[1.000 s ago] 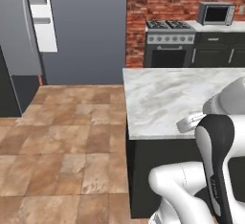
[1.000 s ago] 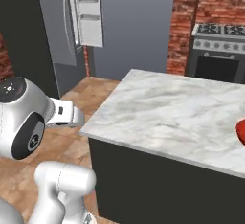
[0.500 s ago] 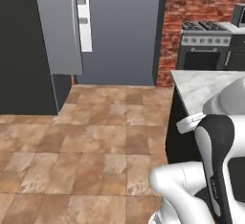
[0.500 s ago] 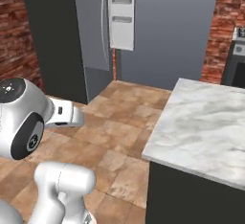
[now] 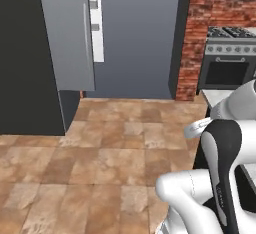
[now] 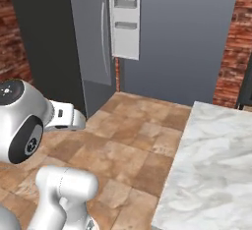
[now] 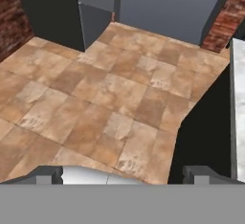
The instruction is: Retrieve the mango and peach from the fridge and place them into the bowl on the dining table.
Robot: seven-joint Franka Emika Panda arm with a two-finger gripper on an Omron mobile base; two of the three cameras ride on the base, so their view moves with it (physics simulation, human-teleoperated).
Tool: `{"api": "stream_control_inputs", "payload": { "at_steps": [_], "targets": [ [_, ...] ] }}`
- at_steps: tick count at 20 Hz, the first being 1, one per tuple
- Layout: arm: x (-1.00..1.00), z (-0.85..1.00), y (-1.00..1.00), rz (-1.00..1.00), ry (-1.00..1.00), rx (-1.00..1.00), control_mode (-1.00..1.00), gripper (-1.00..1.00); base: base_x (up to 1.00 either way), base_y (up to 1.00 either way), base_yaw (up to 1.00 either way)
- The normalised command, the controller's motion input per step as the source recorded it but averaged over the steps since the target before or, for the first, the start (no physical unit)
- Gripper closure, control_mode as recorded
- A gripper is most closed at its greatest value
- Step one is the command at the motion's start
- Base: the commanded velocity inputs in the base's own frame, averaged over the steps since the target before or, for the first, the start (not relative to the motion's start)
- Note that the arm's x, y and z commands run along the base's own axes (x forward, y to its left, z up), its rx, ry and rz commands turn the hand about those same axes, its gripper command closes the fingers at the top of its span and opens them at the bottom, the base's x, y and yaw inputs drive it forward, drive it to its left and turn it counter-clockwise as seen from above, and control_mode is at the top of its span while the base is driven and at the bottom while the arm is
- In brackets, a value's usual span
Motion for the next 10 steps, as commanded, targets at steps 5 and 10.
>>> {"api": "stream_control_inputs", "payload": {
  "at_steps": [5, 10],
  "targets": [
    [0.0, 0.0, 0.0, 0.0, 0.0, 0.0, 1.0, -1.0, 1.0, -0.37, 0.0],
    [0.0, 0.0, 0.0, 0.0, 0.0, 0.0, 1.0, -1.0, 1.0, -0.23, 0.0]
  ]
}}
